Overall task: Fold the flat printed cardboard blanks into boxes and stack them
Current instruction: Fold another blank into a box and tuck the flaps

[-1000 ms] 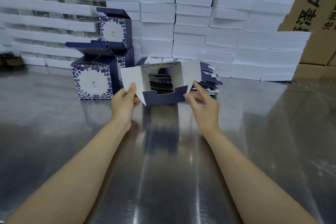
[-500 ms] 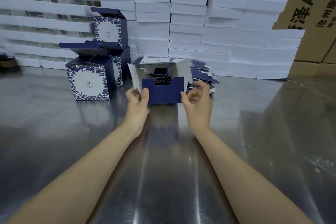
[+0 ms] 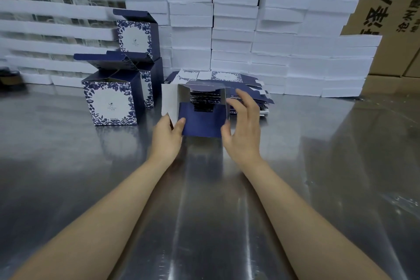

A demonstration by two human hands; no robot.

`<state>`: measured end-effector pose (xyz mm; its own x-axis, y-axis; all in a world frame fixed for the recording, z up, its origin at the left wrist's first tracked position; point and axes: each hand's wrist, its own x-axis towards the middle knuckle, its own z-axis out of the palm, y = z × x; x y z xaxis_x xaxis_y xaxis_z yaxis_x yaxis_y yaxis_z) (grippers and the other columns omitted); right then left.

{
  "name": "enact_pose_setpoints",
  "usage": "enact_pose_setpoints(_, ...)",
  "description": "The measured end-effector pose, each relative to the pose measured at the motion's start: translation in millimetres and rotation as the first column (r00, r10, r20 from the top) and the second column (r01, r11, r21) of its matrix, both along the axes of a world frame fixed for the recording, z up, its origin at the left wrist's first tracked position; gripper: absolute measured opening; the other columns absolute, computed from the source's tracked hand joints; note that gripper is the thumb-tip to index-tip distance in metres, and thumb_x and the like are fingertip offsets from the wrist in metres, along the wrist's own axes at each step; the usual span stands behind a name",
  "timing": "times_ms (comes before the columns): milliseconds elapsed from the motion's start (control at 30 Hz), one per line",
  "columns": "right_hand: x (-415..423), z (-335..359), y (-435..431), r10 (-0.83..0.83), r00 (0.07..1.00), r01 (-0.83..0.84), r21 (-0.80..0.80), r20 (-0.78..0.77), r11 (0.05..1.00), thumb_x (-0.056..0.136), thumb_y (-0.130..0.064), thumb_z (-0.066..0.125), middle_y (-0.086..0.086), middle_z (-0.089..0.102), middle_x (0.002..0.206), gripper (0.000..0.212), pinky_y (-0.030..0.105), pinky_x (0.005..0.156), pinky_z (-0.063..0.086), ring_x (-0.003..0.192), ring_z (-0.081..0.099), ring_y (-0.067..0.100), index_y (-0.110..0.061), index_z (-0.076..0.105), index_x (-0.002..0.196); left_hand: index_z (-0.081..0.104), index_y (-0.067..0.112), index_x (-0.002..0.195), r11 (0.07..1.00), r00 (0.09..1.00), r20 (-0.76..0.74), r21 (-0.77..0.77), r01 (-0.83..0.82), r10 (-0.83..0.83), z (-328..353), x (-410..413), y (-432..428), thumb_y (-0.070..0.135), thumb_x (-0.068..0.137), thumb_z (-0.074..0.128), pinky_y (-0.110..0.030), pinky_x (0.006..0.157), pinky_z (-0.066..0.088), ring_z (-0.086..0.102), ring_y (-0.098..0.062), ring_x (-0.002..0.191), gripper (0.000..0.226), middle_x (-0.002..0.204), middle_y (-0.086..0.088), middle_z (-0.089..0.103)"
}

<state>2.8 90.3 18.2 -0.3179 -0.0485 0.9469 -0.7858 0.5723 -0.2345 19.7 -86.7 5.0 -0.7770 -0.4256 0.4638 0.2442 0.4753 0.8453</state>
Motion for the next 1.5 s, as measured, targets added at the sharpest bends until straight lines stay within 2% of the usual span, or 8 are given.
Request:
enact_pose_setpoints(167, 1.7, 3.9, 3.9, 0.057, 0.998, -0.057, 0.101, 0.008, 0.993, 0.067, 0.014, 0.046, 0.019, 0.04, 0.144, 0.041, 0.052, 0.101, 0.04, 0.136, 0.035, 0.036, 0.003, 0.065, 0.102, 0.03, 0.021, 0.061, 0.953, 0.989, -0.116, -0.297, 0.055, -0.093, 5.4, 10.3, 12.3, 0.011, 0.095, 0.059, -0.018, 0.043, 0.024, 0.024, -0.008, 0.046, 0.046, 0.051, 0.009, 0.026)
enact_pose_setpoints(267, 6.9, 12.6, 10.1, 0.087, 0.994, -0.088, 0.015, 0.061, 0.996, 0.075, 0.003, 0.05, 0.015, 0.039, 0.146, 0.039, 0.042, 0.097, 0.044, 0.126, 0.046, 0.03, -0.001, 0.068, 0.11, 0.056, -0.008, 0.084, 0.927, 0.981, -0.164, -0.373, 0.036, -0.104, 7.5, 14.6, 12.3, 0.002, 0.094, 0.057, -0.009, 0.046, 0.03, 0.03, -0.005, 0.047, 0.014, 0.056, 0.016, 0.032)
enact_pose_setpoints(367, 14.2, 21.9, 14.2, 0.073, 0.995, -0.075, 0.028, 0.069, 0.997, 0.074, 0.001, 0.048, 0.012, 0.038, 0.148, 0.046, 0.039, 0.091, 0.046, 0.112, 0.05, 0.028, -0.006, 0.068, 0.115, 0.036, 0.01, 0.147, 0.896, 0.984, -0.022, -0.417, 0.154, -0.179, 9.3, 14.3, 6.5, -0.004, 0.097, 0.045, -0.01, 0.074, 0.036, 0.056, -0.012, 0.082, 0.052, 0.096, 0.003, 0.058)
enact_pose_setpoints(533, 23.4, 29.7, 6.0, 0.01, 0.972, -0.02, 0.041, 0.235, 0.999, 0.071, -0.001, 0.041, 0.011, 0.036, 0.152, 0.062, 0.049, 0.097, 0.043, 0.123, 0.045, 0.031, -0.011, 0.059, 0.129, -0.011, 0.042, 0.149, 0.722, 0.947, -0.01, -0.65, 0.238, -0.322, 8.2, 14.7, 4.6, 0.007, 0.097, 0.052, -0.041, 0.102, 0.044, 0.042, -0.029, 0.132, 0.089, 0.158, -0.008, 0.018)
enact_pose_setpoints(767, 15.9, 27.3, 13.1, 0.238, 0.916, -0.231, -0.058, 0.323, 0.971, 0.065, -0.002, 0.037, 0.0, 0.051, 0.14, 0.069, 0.04, 0.105, 0.033, 0.123, 0.041, 0.013, -0.021, 0.058, 0.128, 0.007, 0.046, 0.15, 0.619, 0.987, -0.071, -0.784, 0.034, -0.144, 11.8, 17.1, -1.1, -0.008, 0.078, 0.066, -0.033, 0.056, 0.045, 0.032, -0.022, 0.122, 0.108, 0.141, -0.007, 0.031)
enact_pose_setpoints(967, 13.4, 33.9, 19.7, 0.584, 0.666, -0.341, -0.507, 0.463, 0.791, 0.063, -0.011, 0.033, -0.001, 0.049, 0.144, 0.065, 0.033, 0.114, 0.026, 0.139, 0.035, 0.013, -0.004, 0.065, 0.119, 0.034, 0.031, 0.149, 0.587, 0.989, -0.06, -0.809, 0.031, -0.136, 12.3, 21.0, 1.0, 0.003, 0.083, 0.072, -0.028, 0.062, 0.04, 0.042, -0.025, 0.119, 0.08, 0.139, -0.013, 0.044)
enact_pose_setpoints(1133, 16.4, 34.8, 21.4, 0.872, 0.384, -0.332, -0.837, 0.302, 0.436, 0.078, 0.0, 0.021, -0.007, 0.036, 0.154, 0.056, 0.021, 0.108, 0.035, 0.141, 0.032, 0.011, 0.002, 0.065, 0.113, 0.04, 0.023, 0.147, 0.57, 0.983, -0.064, -0.82, 0.046, -0.171, 12.7, 22.4, 4.5, -0.003, 0.082, 0.072, -0.043, 0.084, 0.051, 0.047, -0.035, 0.124, 0.077, 0.137, -0.02, 0.047)
enact_pose_setpoints(1500, 6.9, 33.4, 33.6, 0.963, 0.208, -0.234, -0.947, 0.172, 0.22, 0.074, -0.004, 0.024, 0.013, 0.048, 0.145, 0.058, 0.046, 0.11, 0.039, 0.133, 0.045, 0.033, -0.003, 0.07, 0.11, 0.047, 0.023, 0.143, 0.583, 0.975, -0.105, -0.812, 0.029, -0.196, 14.0, 24.1, 8.2, -0.002, 0.08, 0.074, -0.041, 0.075, 0.055, 0.051, -0.034, 0.114, 0.073, 0.134, -0.019, 0.049)
